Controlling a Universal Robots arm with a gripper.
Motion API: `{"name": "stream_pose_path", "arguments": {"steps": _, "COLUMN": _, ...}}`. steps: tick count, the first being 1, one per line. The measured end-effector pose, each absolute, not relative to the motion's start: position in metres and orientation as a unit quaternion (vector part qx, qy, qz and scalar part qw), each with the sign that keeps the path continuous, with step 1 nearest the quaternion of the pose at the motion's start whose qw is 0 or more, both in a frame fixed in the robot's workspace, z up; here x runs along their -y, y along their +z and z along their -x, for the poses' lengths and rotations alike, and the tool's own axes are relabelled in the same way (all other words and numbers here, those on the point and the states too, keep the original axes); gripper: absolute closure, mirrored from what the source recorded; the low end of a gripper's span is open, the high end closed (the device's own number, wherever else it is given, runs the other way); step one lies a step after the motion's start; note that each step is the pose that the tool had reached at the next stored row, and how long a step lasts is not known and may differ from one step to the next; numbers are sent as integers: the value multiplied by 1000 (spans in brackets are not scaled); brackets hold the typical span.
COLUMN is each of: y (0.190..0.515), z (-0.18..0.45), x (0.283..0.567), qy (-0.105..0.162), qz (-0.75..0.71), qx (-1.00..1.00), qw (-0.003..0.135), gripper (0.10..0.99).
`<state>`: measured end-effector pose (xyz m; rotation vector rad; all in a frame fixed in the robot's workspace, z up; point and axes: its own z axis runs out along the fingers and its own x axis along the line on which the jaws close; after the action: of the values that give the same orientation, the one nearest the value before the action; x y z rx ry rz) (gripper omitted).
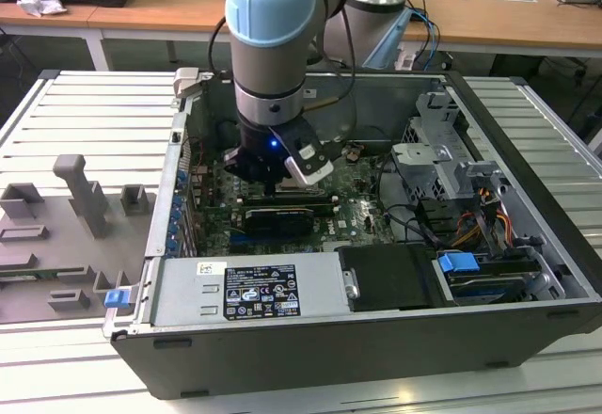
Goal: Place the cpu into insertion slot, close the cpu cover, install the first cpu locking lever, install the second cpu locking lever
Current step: 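Install the second cpu locking lever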
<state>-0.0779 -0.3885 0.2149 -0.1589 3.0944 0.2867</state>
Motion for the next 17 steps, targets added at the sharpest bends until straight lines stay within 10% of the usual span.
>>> {"name": "stream_pose_path", "arguments": {"steps": 17, "y": 200, "z": 81, "x": 395, "qy": 130, "qz": 56, "qx": -990, "qw": 25, "gripper": 980}}
